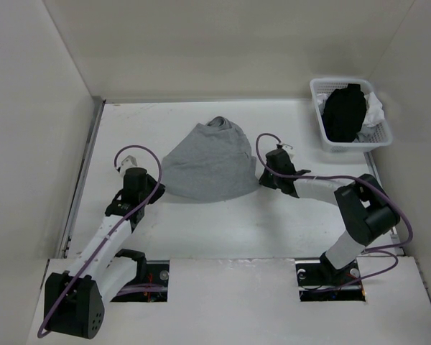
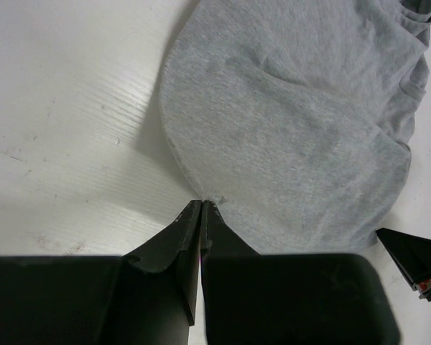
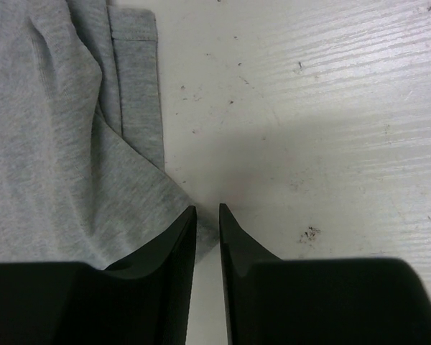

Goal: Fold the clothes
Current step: Flatten the tank top out, then fold the tank top

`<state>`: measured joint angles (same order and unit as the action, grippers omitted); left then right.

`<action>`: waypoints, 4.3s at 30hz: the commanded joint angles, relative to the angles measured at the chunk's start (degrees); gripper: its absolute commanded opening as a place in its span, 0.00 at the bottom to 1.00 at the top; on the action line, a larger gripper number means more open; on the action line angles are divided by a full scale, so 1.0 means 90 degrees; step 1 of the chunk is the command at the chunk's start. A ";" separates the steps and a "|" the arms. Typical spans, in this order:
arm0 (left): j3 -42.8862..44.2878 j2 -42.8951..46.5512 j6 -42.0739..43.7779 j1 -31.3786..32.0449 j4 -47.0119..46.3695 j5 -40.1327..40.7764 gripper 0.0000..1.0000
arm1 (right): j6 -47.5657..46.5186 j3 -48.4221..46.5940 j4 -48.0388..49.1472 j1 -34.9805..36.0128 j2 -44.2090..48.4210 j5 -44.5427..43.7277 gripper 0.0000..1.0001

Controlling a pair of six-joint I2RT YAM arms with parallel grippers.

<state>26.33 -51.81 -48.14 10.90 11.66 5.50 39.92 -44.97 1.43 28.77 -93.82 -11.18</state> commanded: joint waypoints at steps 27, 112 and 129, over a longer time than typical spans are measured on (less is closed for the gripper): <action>0.0277 -0.0024 -0.0129 -0.0034 -0.0689 -0.0093 0.00 | -0.0011 0.0563 0.0349 0.0216 0.1193 0.0237 0.00; -0.0084 0.3913 -0.0706 0.1001 0.2447 0.1439 0.01 | 0.1034 0.1873 -0.2729 0.3146 0.6901 -0.0486 0.00; 0.4180 -0.4110 -0.0501 -0.0443 -0.2604 0.1352 0.02 | -0.0656 -0.3358 0.0125 -0.1316 -0.0127 0.1973 0.00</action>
<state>56.23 -80.51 -53.30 9.04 -3.51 17.72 35.42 -66.76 -2.28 20.36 -87.20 1.85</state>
